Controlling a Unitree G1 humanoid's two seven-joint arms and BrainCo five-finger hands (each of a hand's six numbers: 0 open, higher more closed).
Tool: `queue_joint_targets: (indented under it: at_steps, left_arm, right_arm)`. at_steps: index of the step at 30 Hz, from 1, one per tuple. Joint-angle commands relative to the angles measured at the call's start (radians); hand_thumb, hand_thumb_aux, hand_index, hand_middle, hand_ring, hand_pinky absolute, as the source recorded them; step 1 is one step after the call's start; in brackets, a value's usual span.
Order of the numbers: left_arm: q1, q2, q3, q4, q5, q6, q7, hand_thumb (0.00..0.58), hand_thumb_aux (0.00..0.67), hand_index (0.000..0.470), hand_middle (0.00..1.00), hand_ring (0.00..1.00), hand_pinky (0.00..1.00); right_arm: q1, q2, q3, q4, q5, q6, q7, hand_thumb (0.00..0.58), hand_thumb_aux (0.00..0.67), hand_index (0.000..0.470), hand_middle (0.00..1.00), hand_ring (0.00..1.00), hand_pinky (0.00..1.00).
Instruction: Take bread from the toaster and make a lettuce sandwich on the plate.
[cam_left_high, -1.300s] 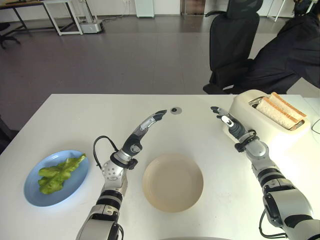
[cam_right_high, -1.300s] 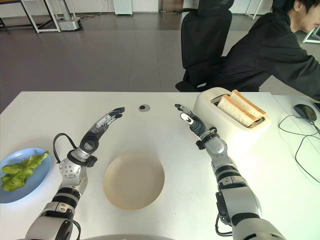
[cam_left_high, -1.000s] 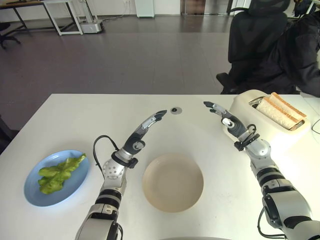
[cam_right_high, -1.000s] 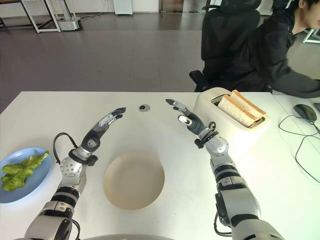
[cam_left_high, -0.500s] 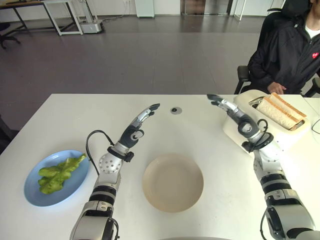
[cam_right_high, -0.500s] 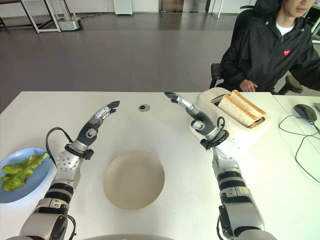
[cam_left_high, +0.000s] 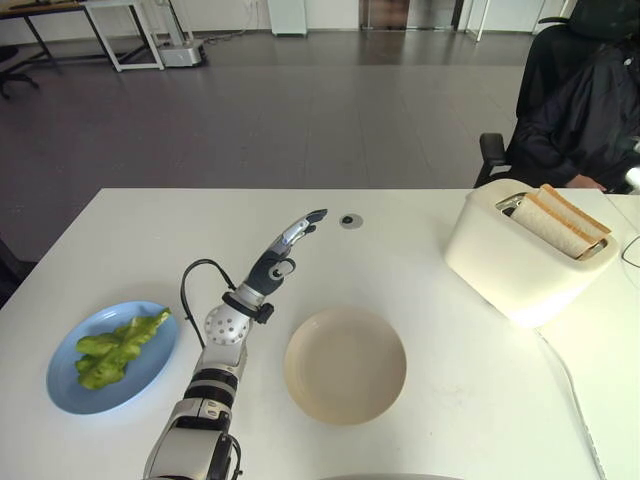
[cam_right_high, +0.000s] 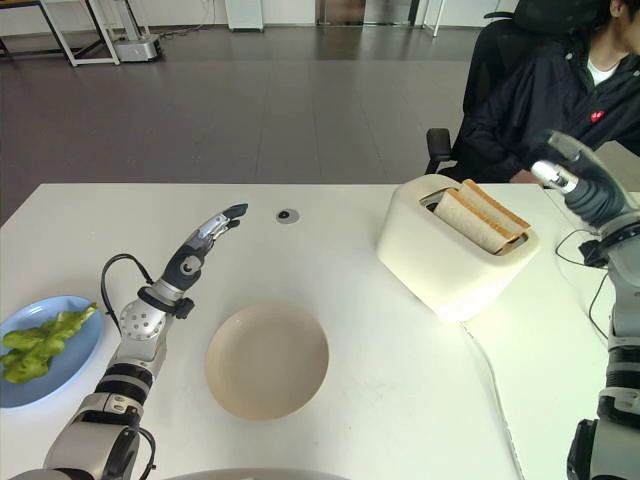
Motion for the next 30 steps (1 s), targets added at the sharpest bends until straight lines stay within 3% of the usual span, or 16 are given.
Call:
queue_joint_targets:
  at_steps: [1,2,4,5,7,9,10,17,30]
  left_arm:
    - [0.001,0.002,-0.007,-0.008,-0.006,0.002,-0.015,0.000,0.000,0.000,0.00,0.00,0.00]
    - [0.003,0.001,-0.007,-0.012,-0.011,0.002,-0.018,0.000,0.000,0.000,0.00,0.00,0.00]
    - [0.006,0.000,-0.008,-0.018,-0.016,0.001,-0.022,0.000,0.000,0.000,0.00,0.00,0.00]
    - [0.008,0.000,-0.008,-0.020,-0.017,0.000,-0.025,0.000,0.000,0.000,0.00,0.00,0.00]
    - [0.010,-0.001,-0.007,-0.024,-0.019,-0.001,-0.028,0.000,0.000,0.000,0.00,0.00,0.00]
    - [0.011,-0.002,-0.007,-0.027,-0.021,-0.002,-0.031,0.000,0.000,0.000,0.00,0.00,0.00]
    - [0.012,-0.002,-0.006,-0.028,-0.022,-0.002,-0.032,0.000,0.000,0.000,0.00,0.00,0.00]
    - [0.014,0.001,-0.006,-0.035,-0.033,-0.003,-0.039,0.000,0.000,0.000,0.00,0.00,0.00]
    - [0.019,0.002,-0.007,-0.045,-0.042,-0.007,-0.050,0.000,0.000,0.000,0.00,0.00,0.00]
  right_arm:
    - [-0.024,-0.026,0.048,0.127,-0.053,-0.025,-0.028,0.346,0.244,0.171,0.00,0.00,0.00]
    - [-0.030,-0.033,0.060,0.159,-0.066,-0.033,-0.038,0.454,0.357,0.251,0.00,0.00,0.00]
    - [-0.038,-0.037,0.080,0.197,-0.076,-0.054,-0.038,0.493,0.410,0.288,0.00,0.00,0.00]
    - [-0.041,-0.037,0.088,0.207,-0.076,-0.063,-0.037,0.528,0.470,0.330,0.00,0.00,0.00]
    - [-0.045,-0.039,0.100,0.221,-0.075,-0.078,-0.035,0.539,0.491,0.345,0.00,0.00,0.00]
    - [-0.046,-0.040,0.110,0.226,-0.071,-0.093,-0.030,0.521,0.457,0.321,0.00,0.00,0.00]
    - [-0.046,-0.040,0.115,0.227,-0.070,-0.100,-0.031,0.487,0.402,0.282,0.00,0.00,0.00]
    - [-0.051,-0.028,0.122,0.208,-0.043,-0.121,-0.011,0.441,0.342,0.240,0.00,0.00,0.00]
    - [-0.055,-0.018,0.157,0.212,-0.049,-0.127,0.001,0.468,0.376,0.264,0.00,0.00,0.00]
